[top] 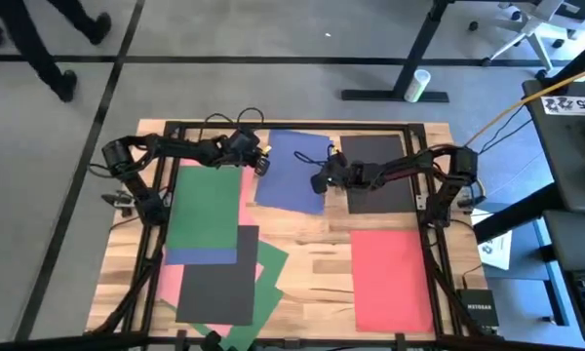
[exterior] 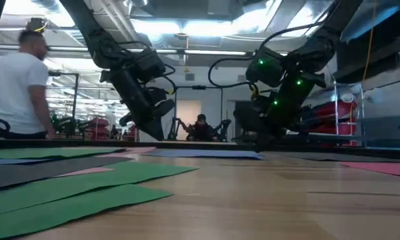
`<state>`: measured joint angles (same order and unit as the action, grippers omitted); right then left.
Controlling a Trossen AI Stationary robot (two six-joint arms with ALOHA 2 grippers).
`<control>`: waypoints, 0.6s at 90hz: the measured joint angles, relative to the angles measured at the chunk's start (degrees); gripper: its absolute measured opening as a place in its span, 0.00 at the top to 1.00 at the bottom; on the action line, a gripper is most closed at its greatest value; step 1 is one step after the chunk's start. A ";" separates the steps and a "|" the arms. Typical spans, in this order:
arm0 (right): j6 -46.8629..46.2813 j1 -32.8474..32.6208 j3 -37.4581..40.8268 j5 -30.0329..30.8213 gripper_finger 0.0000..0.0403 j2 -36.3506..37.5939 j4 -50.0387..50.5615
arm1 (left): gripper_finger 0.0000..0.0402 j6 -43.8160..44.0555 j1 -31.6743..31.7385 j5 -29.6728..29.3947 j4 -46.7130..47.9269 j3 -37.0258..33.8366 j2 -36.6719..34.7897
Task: Organize paper
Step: Stack the blue paper on top of the other blue paper on the table, then stack the black paper on top of the other black papers on the table
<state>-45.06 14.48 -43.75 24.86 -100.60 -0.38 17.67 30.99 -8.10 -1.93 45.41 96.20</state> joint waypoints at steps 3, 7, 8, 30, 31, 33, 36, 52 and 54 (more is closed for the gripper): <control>0.00 0.00 -0.03 -0.05 1.00 -0.38 -1.13 | 1.00 -0.06 -0.01 0.02 -0.01 0.00 0.00; 0.02 0.00 -0.07 -0.70 1.00 -0.95 -2.11 | 1.00 -0.07 0.01 0.02 0.01 0.00 0.00; 0.02 0.00 -0.07 -0.91 1.00 -1.12 -2.19 | 1.00 -0.07 0.01 0.01 0.01 0.00 0.00; 2.80 -1.58 -0.09 2.73 1.00 -2.68 -4.52 | 1.00 -4.52 -1.92 0.00 0.27 -0.04 -0.24; 3.17 -1.73 -0.07 2.87 1.00 -2.48 -4.50 | 1.00 -4.76 -2.12 0.00 0.33 -0.04 -0.30; 3.44 -1.94 -0.04 3.14 1.00 -1.91 -4.53 | 1.00 -5.17 -2.54 -0.01 0.39 -0.04 -0.51; 4.04 -2.18 -0.05 3.27 1.00 -0.83 -4.85 | 1.00 -5.89 -3.19 0.01 0.56 -0.04 -0.89; 8.03 -2.54 -0.07 3.63 1.00 4.86 -4.61 | 1.00 -7.88 -7.00 -0.02 2.67 -0.07 -5.58; 8.62 -2.74 -0.08 3.76 1.00 5.53 -5.01 | 1.00 -8.14 -7.58 -0.02 2.99 -0.07 -6.49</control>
<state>-36.44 11.74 -43.83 28.62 -95.07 -5.39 9.53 23.41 -8.12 1.07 45.34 89.72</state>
